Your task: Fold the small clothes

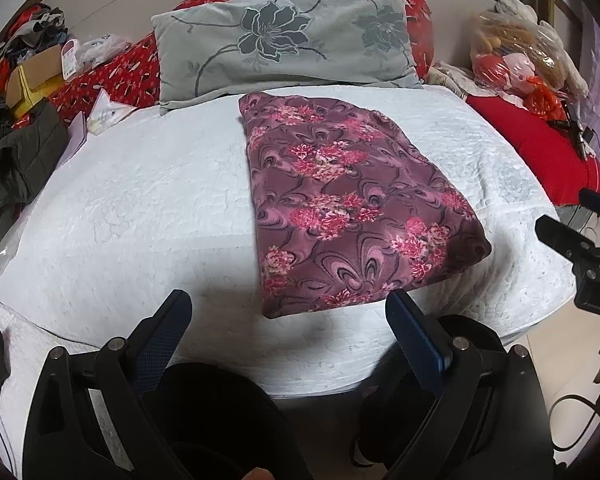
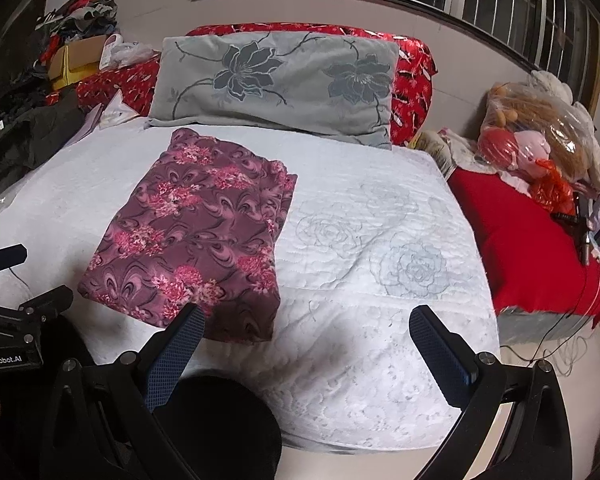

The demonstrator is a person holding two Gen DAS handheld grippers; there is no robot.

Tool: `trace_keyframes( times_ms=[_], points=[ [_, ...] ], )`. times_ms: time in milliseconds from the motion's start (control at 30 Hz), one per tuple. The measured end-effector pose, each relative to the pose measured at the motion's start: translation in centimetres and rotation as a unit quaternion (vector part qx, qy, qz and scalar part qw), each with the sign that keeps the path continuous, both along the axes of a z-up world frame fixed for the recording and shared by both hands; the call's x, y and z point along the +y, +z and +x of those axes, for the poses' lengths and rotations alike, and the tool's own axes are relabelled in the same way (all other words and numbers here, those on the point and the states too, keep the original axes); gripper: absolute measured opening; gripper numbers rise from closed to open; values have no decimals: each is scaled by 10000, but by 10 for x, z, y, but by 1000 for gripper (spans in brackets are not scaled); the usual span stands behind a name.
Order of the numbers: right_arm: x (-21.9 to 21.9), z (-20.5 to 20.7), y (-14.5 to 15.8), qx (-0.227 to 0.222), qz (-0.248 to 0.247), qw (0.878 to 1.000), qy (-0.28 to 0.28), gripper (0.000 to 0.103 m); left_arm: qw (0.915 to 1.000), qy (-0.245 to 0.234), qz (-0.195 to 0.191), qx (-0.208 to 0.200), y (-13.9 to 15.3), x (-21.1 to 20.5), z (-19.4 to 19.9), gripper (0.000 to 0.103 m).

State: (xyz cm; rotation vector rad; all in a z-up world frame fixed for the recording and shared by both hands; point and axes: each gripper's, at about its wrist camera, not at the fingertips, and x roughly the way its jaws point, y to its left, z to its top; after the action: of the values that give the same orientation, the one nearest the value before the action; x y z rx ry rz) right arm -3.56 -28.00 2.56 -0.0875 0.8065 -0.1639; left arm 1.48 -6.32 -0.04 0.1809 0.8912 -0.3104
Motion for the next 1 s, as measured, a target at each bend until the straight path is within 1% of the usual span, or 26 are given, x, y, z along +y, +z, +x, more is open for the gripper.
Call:
trace_keyframes(
  times_ms=[133,333,567,1000],
  points=[
    [-1,-3,-1,-12,84,9999,-56,103,10000,-13,-72,13,2,1,-1,98],
    [-3,-6,1,-53,76,9999,-82,103,9998,-46,-211,44,5,0,-3,98],
    [-3,-9,1,-33,101,9999,-106,103,9997,-115,-204,-45,8,-2,-8,98],
    [-4,-13,-1,-18,186,9998,-121,103,9992,-245,-313,-40,11,-7,-13,98]
  ],
)
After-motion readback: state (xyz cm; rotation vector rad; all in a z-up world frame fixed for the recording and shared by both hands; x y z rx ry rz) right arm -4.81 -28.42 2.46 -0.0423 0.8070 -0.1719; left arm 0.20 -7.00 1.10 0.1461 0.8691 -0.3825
